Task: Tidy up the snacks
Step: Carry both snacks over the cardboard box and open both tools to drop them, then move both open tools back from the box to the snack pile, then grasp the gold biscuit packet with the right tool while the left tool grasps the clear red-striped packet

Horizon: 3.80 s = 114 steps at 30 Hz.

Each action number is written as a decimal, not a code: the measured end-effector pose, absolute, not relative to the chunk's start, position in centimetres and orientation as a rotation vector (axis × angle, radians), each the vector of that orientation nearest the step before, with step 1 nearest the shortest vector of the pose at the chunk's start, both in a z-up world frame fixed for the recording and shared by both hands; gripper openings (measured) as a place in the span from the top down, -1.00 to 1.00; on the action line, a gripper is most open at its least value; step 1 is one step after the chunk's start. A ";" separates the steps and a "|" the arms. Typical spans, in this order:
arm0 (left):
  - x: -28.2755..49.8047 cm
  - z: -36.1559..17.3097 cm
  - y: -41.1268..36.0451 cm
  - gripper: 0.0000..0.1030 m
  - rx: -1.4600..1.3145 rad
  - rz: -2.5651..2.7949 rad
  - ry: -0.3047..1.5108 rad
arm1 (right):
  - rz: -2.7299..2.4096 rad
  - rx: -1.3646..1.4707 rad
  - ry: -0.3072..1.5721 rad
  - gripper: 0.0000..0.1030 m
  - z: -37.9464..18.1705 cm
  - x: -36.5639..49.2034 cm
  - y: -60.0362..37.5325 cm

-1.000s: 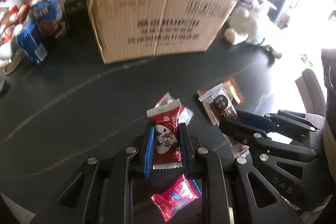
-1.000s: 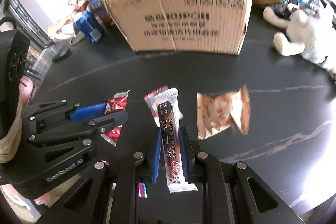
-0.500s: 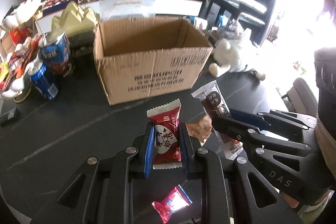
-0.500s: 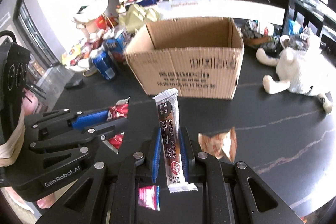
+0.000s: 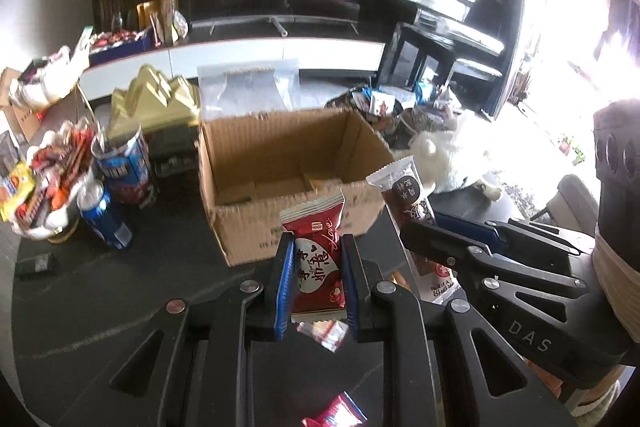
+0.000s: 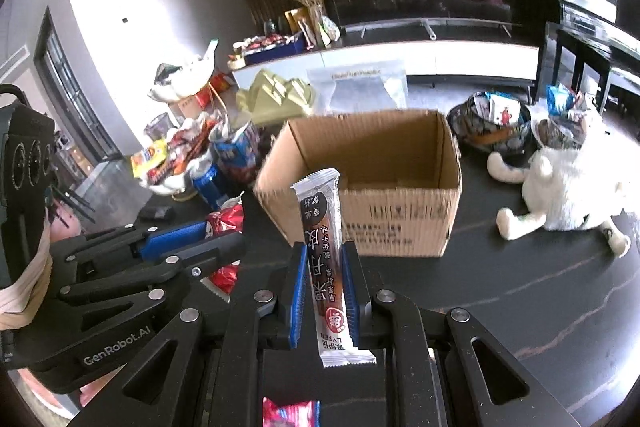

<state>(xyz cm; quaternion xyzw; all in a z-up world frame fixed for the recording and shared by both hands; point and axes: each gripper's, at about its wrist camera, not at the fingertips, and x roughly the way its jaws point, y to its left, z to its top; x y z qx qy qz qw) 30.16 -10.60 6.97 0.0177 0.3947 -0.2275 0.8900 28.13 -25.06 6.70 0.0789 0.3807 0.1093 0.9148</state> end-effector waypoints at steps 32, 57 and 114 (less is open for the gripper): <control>43.7 6.1 -12.1 0.55 0.040 -0.408 0.832 | 0.171 0.174 0.720 0.64 7.4 41.0 -27.2; 36.3 6.8 -11.2 -0.01 0.081 -0.366 0.744 | 0.109 0.167 0.722 0.17 6.3 35.0 -27.2; 32.6 -10.8 -14.9 -0.23 0.122 -0.435 1.223 | -0.010 0.237 1.066 -0.13 -9.0 28.4 -31.9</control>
